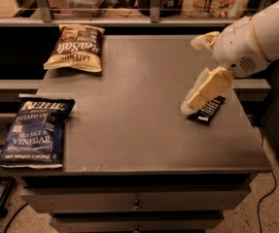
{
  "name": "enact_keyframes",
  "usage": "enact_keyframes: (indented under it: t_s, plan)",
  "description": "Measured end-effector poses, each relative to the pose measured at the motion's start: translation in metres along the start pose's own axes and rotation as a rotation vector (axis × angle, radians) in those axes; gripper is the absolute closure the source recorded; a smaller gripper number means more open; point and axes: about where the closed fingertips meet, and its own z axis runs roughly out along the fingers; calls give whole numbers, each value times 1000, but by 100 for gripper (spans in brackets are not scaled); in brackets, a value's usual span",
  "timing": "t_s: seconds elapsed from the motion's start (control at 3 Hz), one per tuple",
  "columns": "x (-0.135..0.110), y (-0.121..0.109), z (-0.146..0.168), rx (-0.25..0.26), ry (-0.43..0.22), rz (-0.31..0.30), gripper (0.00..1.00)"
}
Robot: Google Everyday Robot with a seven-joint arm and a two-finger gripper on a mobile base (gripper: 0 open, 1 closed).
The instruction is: Move brown chip bag near blue chip bag
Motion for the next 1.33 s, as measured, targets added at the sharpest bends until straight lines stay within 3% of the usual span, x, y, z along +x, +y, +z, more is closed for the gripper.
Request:
enact_keyframes:
  t_s: [0.33,0.67,1.0,1.33]
  plan:
    - [-28,-31,48,-1,-66,17,0]
    - [-69,-57,116,-47,-138,37,0]
    - [-69,-57,116,-47,-138,37,0]
    - [-77,-67,133,-18,-166,82,0]
